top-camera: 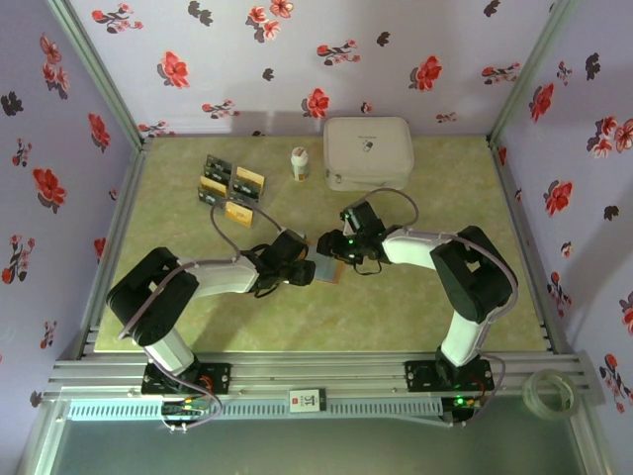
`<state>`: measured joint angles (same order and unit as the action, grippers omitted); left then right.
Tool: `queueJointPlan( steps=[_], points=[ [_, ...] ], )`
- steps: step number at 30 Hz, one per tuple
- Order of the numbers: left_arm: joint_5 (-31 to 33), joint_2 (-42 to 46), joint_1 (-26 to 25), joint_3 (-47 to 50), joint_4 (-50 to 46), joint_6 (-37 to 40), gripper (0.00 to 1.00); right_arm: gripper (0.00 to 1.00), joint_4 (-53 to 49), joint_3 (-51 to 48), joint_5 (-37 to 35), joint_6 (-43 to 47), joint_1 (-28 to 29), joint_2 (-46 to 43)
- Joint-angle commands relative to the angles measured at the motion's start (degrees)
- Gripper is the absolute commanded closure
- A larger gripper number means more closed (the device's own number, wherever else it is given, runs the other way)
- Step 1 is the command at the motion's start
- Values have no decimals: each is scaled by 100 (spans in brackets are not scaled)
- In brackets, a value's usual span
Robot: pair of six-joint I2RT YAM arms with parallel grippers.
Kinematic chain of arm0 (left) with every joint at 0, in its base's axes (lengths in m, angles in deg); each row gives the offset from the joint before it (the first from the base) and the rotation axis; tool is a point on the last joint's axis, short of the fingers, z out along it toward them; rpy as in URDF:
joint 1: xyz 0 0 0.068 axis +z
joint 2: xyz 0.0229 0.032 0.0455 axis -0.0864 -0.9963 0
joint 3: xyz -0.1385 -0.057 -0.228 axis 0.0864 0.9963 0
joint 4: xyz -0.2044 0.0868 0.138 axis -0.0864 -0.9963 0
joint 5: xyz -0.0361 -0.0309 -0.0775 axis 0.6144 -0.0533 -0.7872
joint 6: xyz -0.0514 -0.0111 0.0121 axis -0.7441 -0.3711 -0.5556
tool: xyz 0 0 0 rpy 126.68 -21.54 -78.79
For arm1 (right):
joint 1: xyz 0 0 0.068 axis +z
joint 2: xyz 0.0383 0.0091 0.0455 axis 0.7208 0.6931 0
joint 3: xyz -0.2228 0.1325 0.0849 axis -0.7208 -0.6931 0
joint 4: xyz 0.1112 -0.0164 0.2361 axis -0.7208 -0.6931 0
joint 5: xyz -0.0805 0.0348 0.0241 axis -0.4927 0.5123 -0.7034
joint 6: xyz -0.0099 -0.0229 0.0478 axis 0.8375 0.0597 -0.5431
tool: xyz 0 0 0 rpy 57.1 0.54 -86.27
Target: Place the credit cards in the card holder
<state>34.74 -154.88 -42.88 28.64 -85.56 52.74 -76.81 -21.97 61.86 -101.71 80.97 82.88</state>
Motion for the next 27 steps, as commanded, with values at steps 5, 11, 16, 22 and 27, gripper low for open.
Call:
queueJointPlan(
  steps=[5,11,16,22,27],
  points=[
    [43,15,55,155,-19,-85,29,52,200,188,328,-134,46,150],
    [56,551,111,169,-76,-136,21,52,336,242,482,-328,87,31],
    [65,1297,326,241,-83,-314,11,51,10,533,384,-262,231,31],
    [71,2094,730,381,-212,-497,3,50,-295,1015,297,-202,431,272],
    [67,2688,1102,626,-321,-726,0,49,-523,1537,224,-150,628,671]
  ],
)
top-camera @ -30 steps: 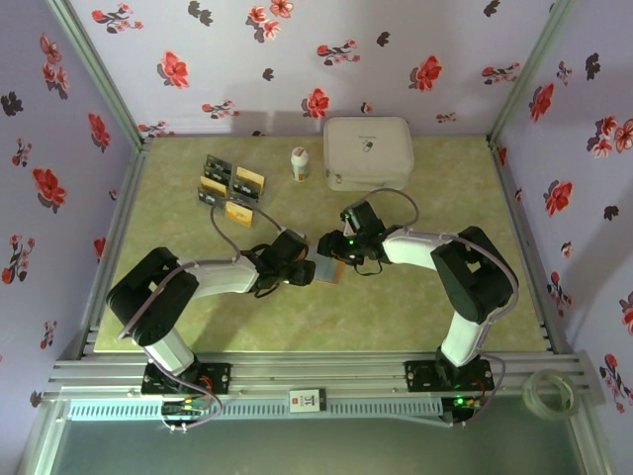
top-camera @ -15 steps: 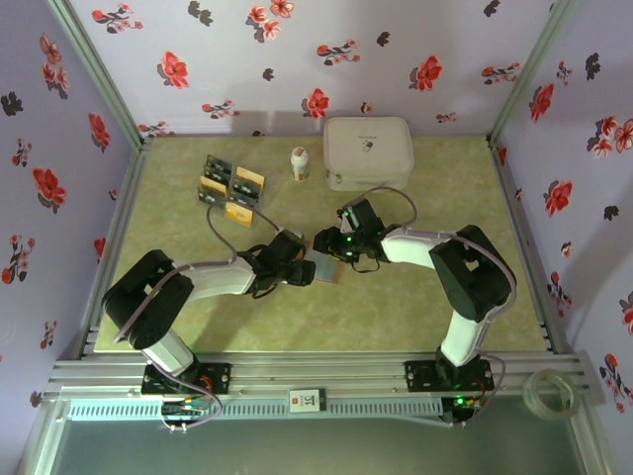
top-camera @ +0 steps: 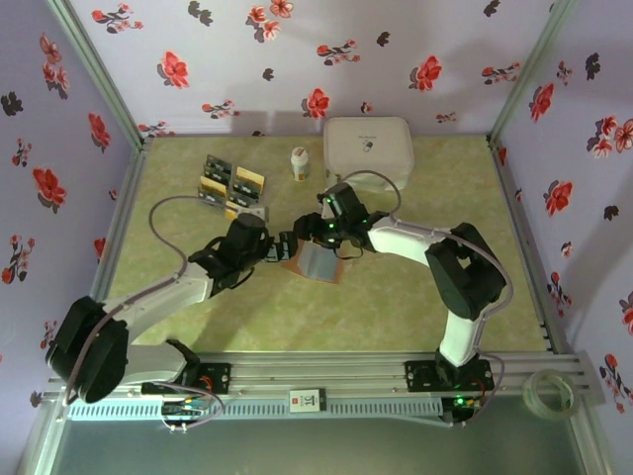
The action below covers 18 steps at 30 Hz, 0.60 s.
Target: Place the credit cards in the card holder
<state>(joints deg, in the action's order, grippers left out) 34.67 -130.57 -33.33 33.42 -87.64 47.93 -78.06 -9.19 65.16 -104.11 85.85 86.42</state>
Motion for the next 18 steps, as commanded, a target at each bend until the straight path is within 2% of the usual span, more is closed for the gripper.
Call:
queueJointPlan(
  steps=[1,10,18],
  points=[
    [72,348,215,185,-156,-276,0,49,-448,374,-124,103,173,412],
    [-85,520,503,413,-317,-375,0,50,-563,934,-51,147,352,1137],
    [-238,108,524,342,-231,-314,0,49,-966,763,-223,462,281,345]
  ],
)
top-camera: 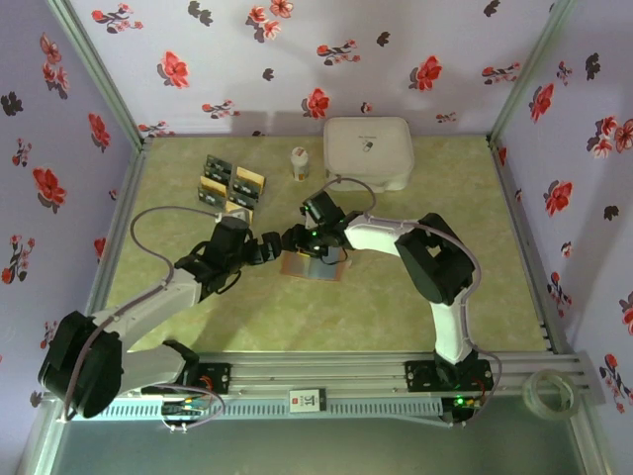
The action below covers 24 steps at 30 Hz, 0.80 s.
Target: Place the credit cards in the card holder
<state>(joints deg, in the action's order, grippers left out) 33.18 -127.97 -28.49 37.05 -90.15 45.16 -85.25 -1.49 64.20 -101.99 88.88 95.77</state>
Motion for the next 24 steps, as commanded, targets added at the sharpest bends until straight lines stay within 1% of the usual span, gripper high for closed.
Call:
queueJointPlan(
  steps=[1,6,10,17,24],
  points=[
    [-109,-235,48,-57,24,-12,0,49,-283,-109,-188,284,-56,-766],
    [-201,-704,48,-395,-11,211,0,49,-542,-737,-604,487,-301,-1541],
    [-336,-1197,38,-886,-180,510,0,49,-693,-1278,-896,662,-547,-1929],
    [-371,-2132,-74,-1855,-674,1177,0,49,-1007,-1810,-1533,996,-707,-2320],
    [-191,-2926,-238,-2465,-1067,1642,0,49,-1025,-2211,-1735,1072,-726,-2558]
  ],
)
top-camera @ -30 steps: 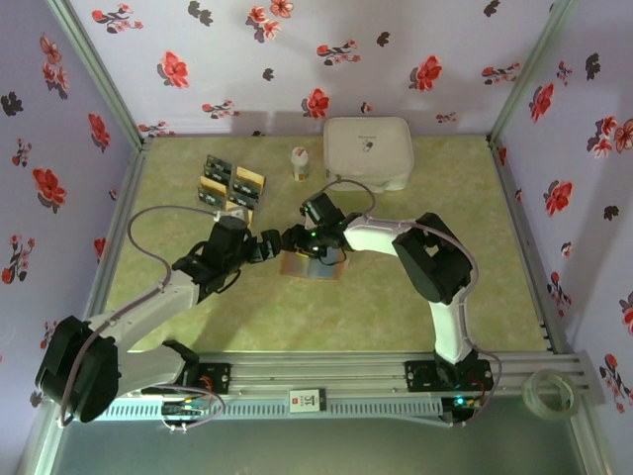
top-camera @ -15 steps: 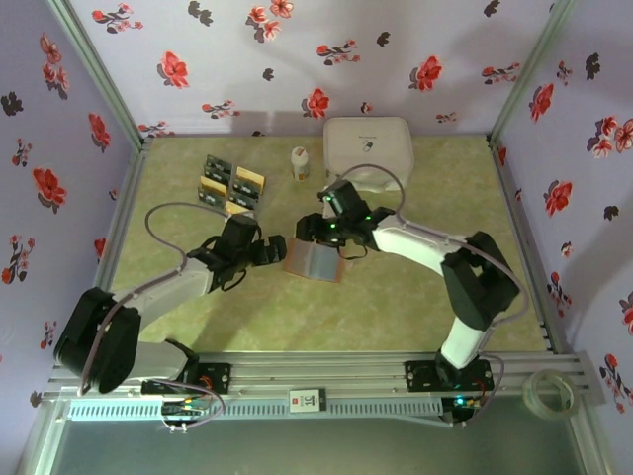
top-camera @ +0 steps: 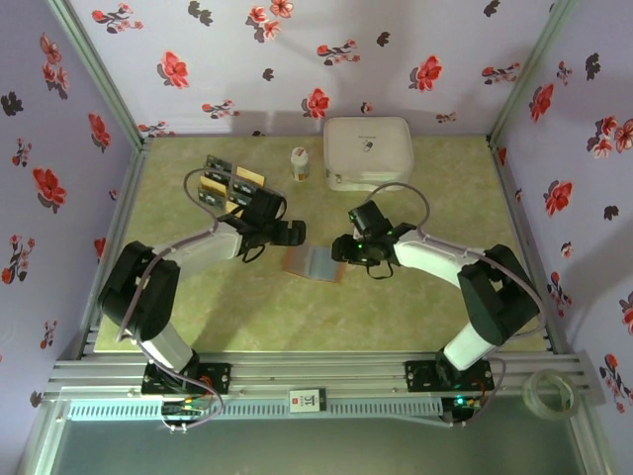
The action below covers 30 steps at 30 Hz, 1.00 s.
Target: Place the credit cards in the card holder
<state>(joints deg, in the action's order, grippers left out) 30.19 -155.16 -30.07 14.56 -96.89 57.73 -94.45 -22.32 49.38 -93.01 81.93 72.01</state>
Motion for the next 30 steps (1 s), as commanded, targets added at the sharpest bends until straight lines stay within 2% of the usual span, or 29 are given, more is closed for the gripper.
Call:
queueJointPlan(
  steps=[1,12,23,30],
  points=[
    [130,-290,-100,-246,-426,433,0,49,-103,-180,-262,175,-39,-204],
    [230,-467,-206,186,-283,284,0,53,44,-448,-203,167,-74,-200],
    [212,-83,-503,1017,74,-205,0,59,193,-581,5,88,-79,-257],
    [208,294,-868,1483,254,-729,0,62,250,-683,146,29,-66,-357]
  ],
)
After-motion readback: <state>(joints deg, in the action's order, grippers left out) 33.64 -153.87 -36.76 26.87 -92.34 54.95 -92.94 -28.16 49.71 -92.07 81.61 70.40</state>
